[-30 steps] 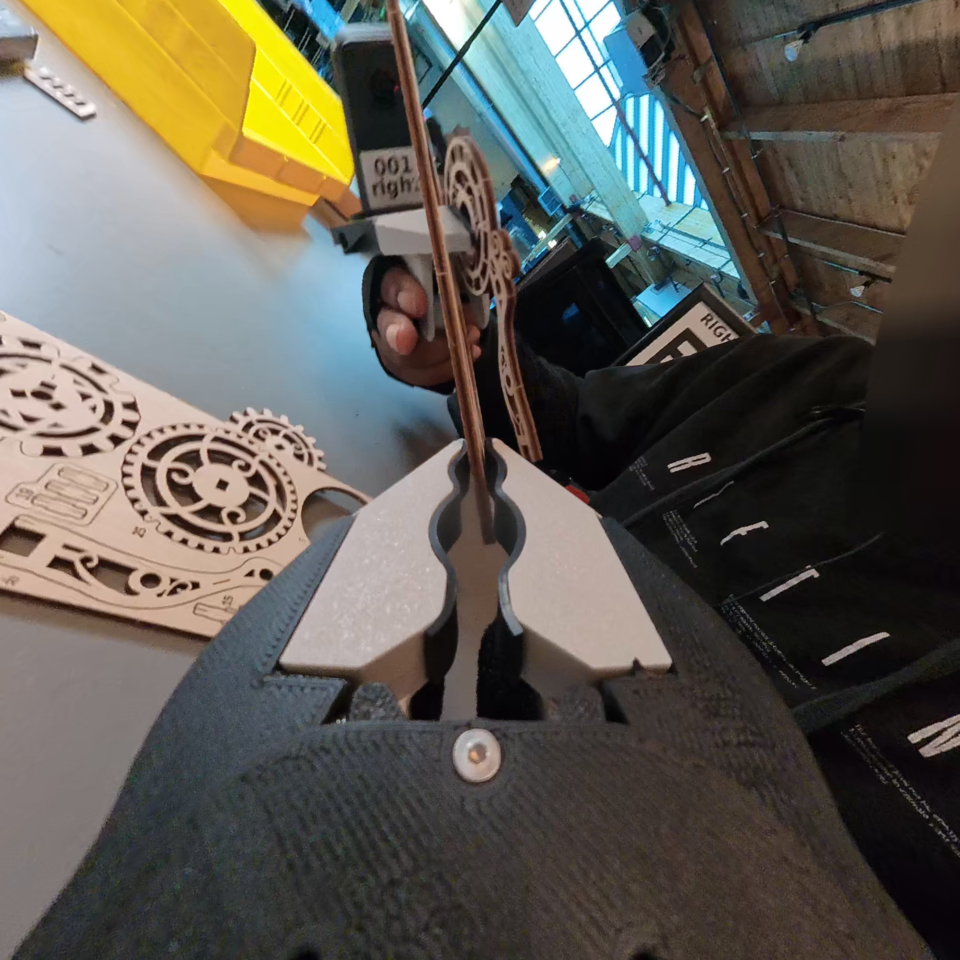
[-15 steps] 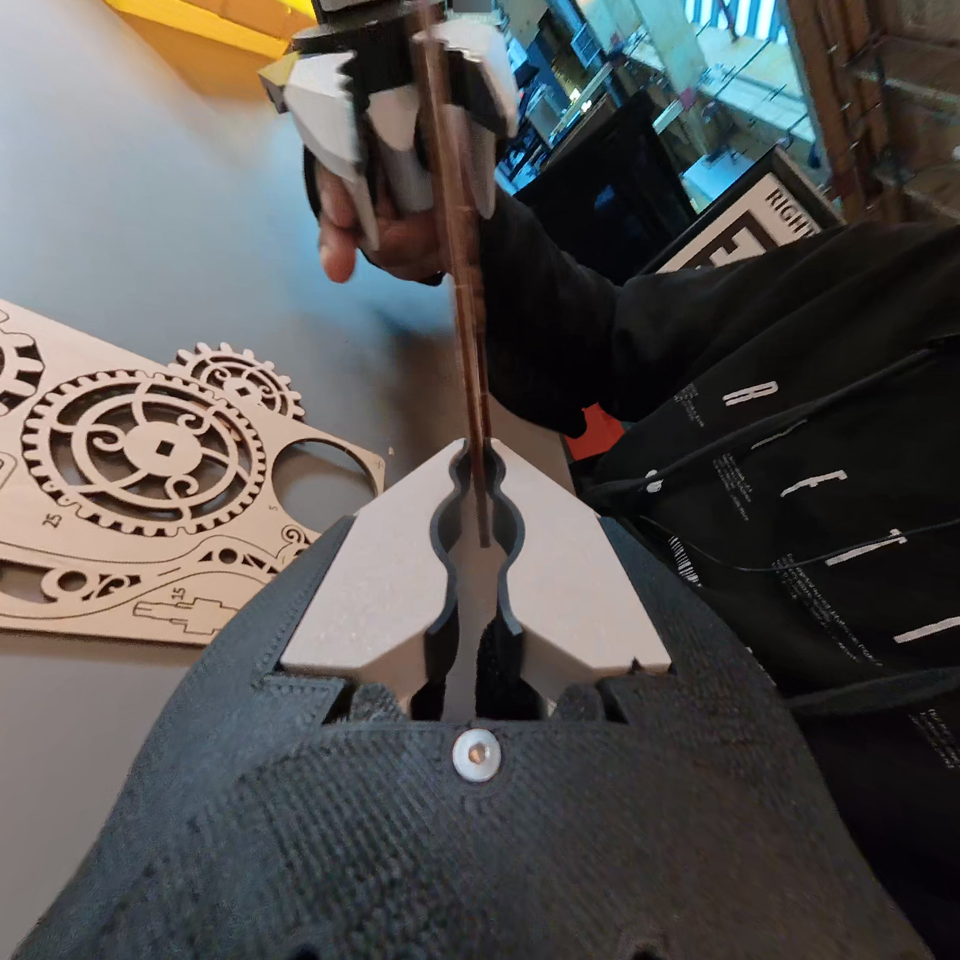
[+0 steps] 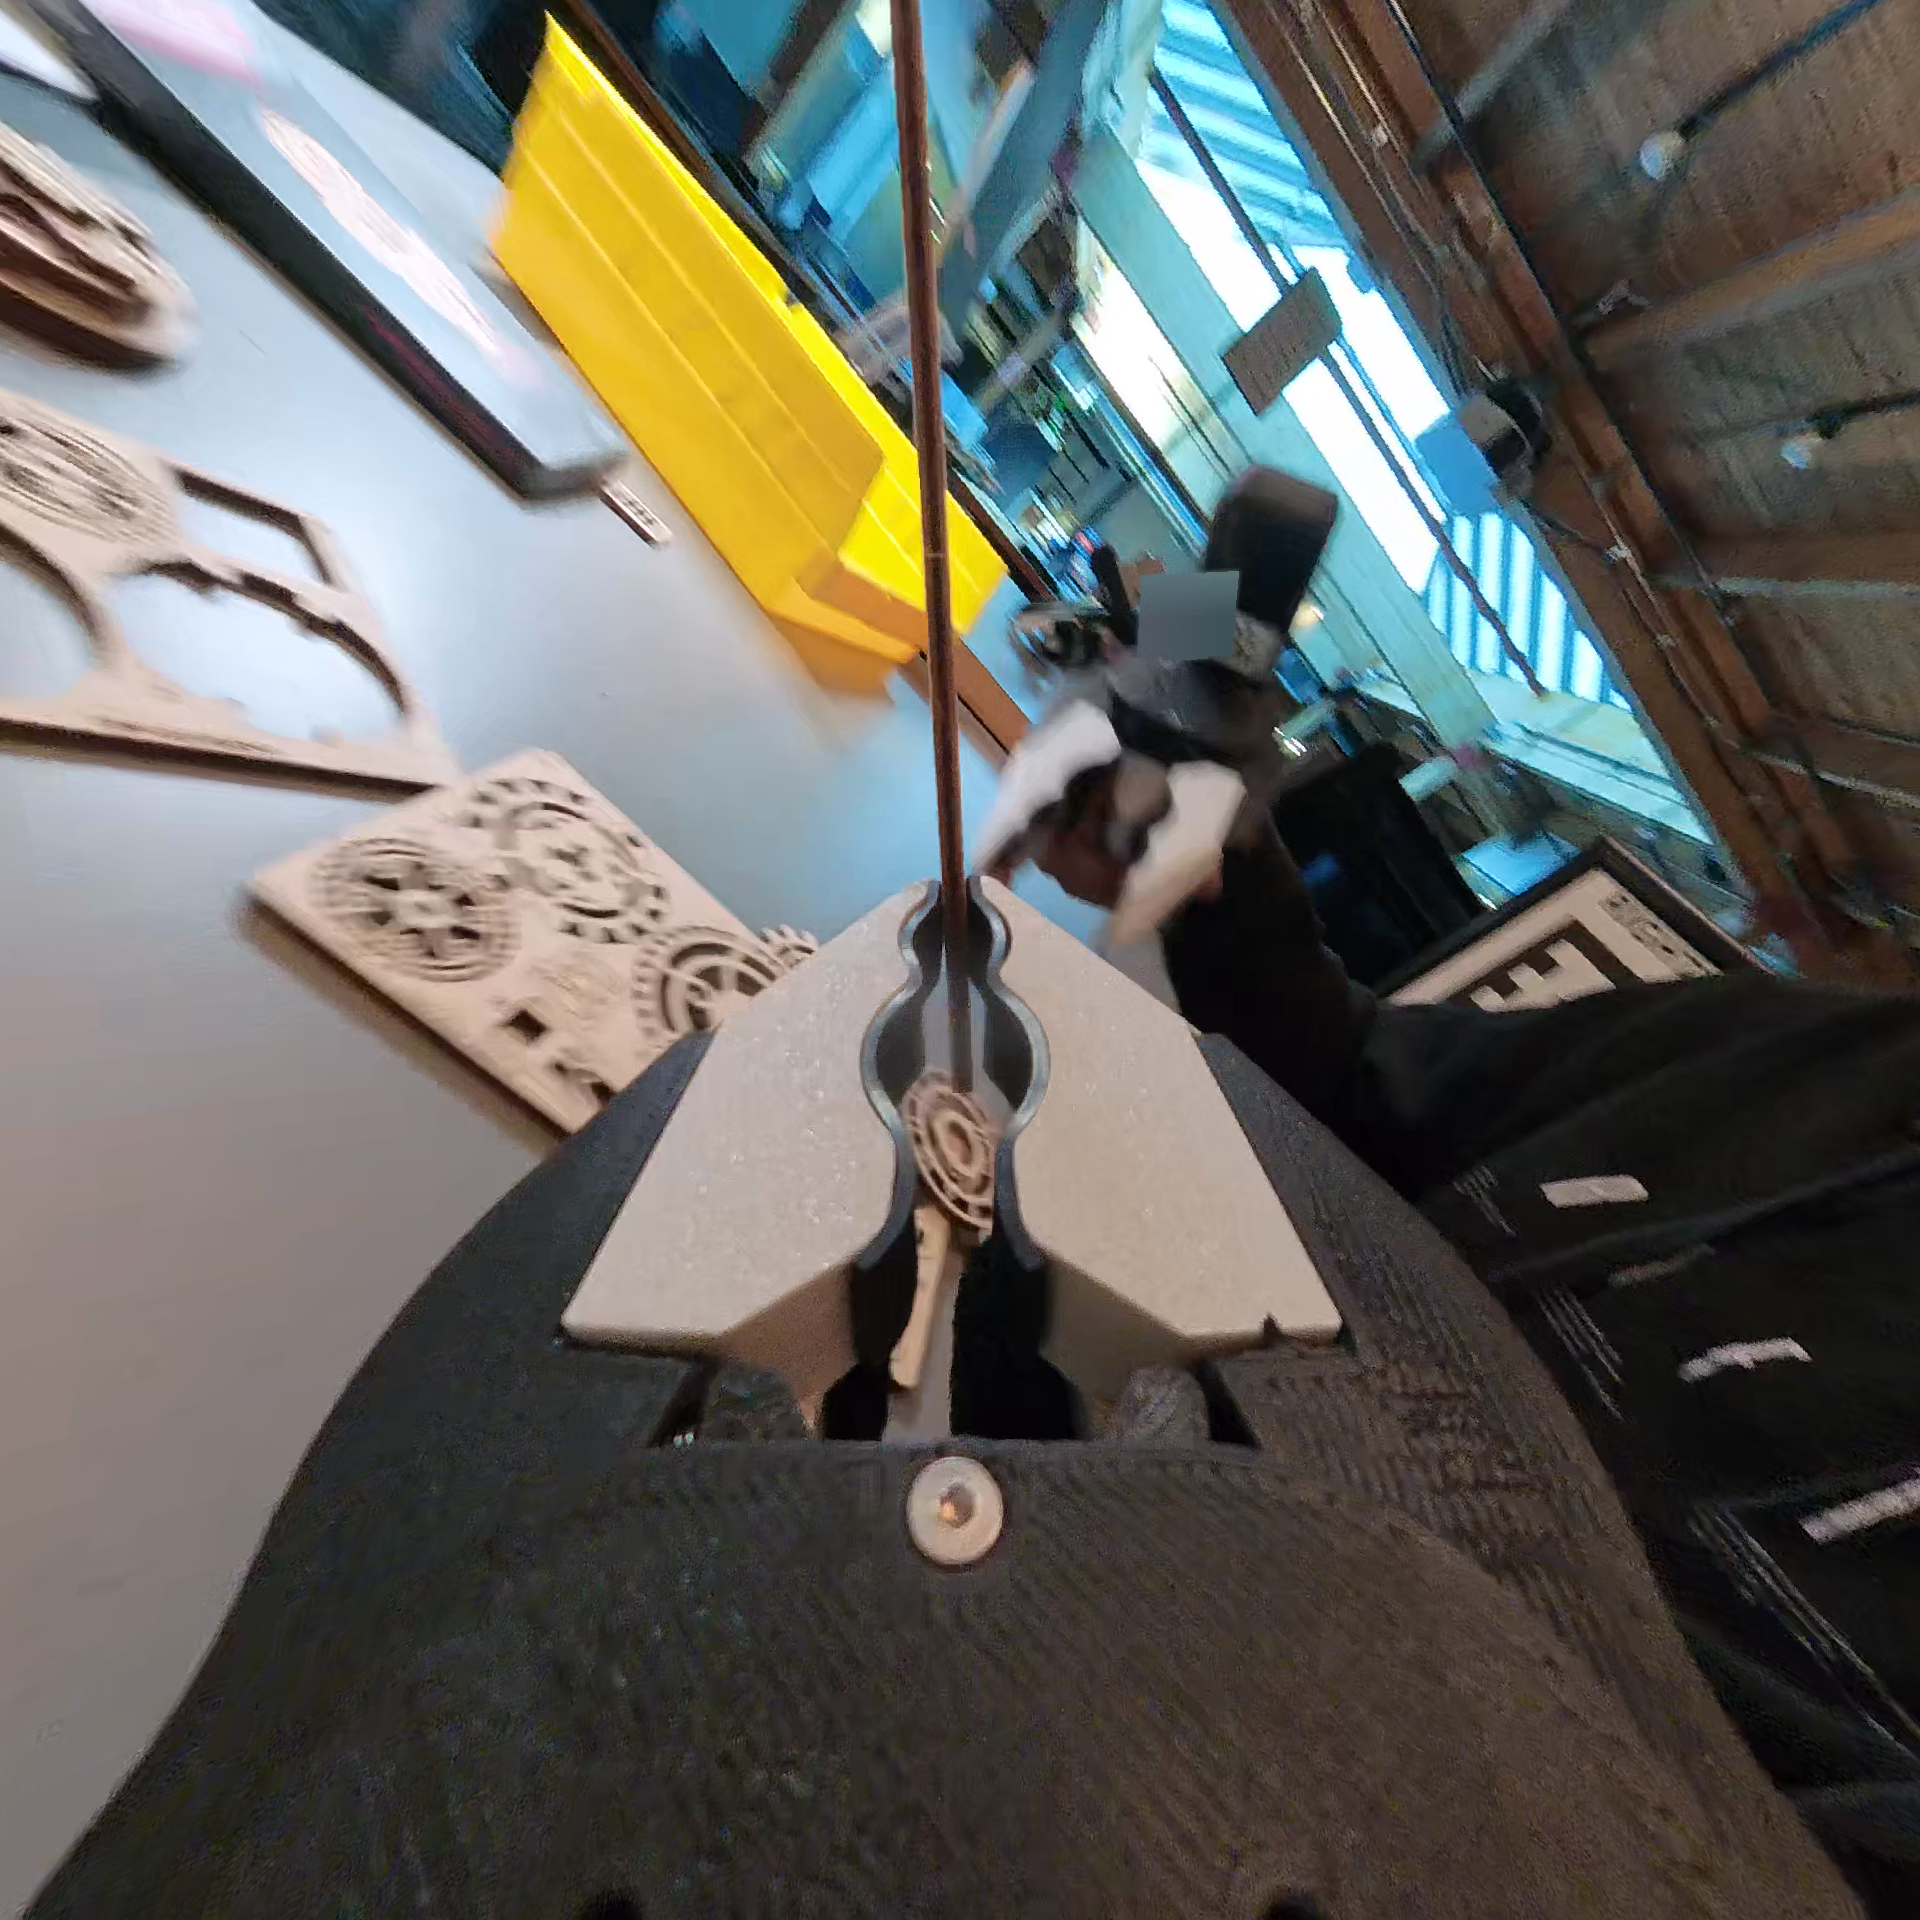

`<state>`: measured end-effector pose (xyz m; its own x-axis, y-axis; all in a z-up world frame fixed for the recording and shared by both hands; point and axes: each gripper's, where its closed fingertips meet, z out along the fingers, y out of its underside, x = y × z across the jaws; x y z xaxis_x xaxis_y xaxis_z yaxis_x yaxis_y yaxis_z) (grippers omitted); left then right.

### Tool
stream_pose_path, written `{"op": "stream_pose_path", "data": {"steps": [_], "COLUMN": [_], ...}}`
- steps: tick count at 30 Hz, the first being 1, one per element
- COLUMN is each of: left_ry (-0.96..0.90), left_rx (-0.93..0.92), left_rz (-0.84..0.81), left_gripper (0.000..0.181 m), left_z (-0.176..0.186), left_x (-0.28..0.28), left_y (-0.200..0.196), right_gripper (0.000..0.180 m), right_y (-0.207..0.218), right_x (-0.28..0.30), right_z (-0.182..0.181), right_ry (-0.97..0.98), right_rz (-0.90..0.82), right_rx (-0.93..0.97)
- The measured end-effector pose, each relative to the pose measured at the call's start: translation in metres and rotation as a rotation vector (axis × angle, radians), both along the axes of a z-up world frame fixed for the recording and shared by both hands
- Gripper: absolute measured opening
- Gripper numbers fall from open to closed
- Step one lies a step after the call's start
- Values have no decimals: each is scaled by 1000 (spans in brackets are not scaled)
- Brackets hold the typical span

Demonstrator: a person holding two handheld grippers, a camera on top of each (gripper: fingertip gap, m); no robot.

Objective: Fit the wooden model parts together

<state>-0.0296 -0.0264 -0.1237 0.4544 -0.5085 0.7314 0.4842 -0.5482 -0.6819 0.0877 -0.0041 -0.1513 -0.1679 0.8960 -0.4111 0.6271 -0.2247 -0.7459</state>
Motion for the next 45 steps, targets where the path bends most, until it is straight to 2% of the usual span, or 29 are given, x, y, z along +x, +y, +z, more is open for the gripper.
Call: {"op": "stream_pose_path", "data": {"steps": [2, 3, 6, 8, 9, 13, 14, 17, 21, 26, 30, 35, 38, 40, 45], "left_ry": [35, 59, 161, 234, 265, 279, 277, 290, 198, -1, -22, -17, -19, 3, 391], "left_rx": [28, 42, 45, 26, 14, 5, 8, -28, -112, -198, -242, -249, -244, -247, -293], "left_rz": [107, 154, 241, 269, 272, 289, 299, 304, 304, 365, 485, 631, 673, 694, 799], "left_gripper": [1, 1, 1, 1, 2, 1, 1, 2, 1, 1, 1, 2, 13, 31, 61], "left_z": [3, 6, 13, 19, 23, 44, 48, 47, 24, -13, -35, -40, -39, -39, -47], "left_x": [-22, -33, -61, -77, -84, -105, -111, -127, -137, -138, -149, -168, -171, -172, -185], "left_y": [6, 8, 9, 6, 4, -14, -21, -49, -95, -140, -160, -166, -165, -164, -175], "right_gripper": [43, 36, 37, 42, 44, 32, 21, 5, 5, 5, 5, 5, 8, 6, 18], "right_y": [-29, -42, -74, -107, -115, -116, -112, -108, -92, -41, 3, 40, 54, 65, 74], "right_x": [0, -1, -5, -9, -13, -26, -27, -22, 6, 49, 68, 70, 66, 64, 57], "right_z": [-17, -23, -35, -41, -46, -59, -60, -60, -43, -33, -37, -53, -59, -62, -45], "right_ry": [-82, -116, -203, -237, -259, -323, -335, -337, -319, -361, -458, -512, -510, -509, -409], "right_rz": [49, 61, 86, 148, 156, 127, 132, 208, 353, 485, 511, 529, 527, 494, 357], "right_rx": [59, 109, 301, 296, 313, 396, 430, 492, 553, 640, 659, 651, 664, 689, 695]}}
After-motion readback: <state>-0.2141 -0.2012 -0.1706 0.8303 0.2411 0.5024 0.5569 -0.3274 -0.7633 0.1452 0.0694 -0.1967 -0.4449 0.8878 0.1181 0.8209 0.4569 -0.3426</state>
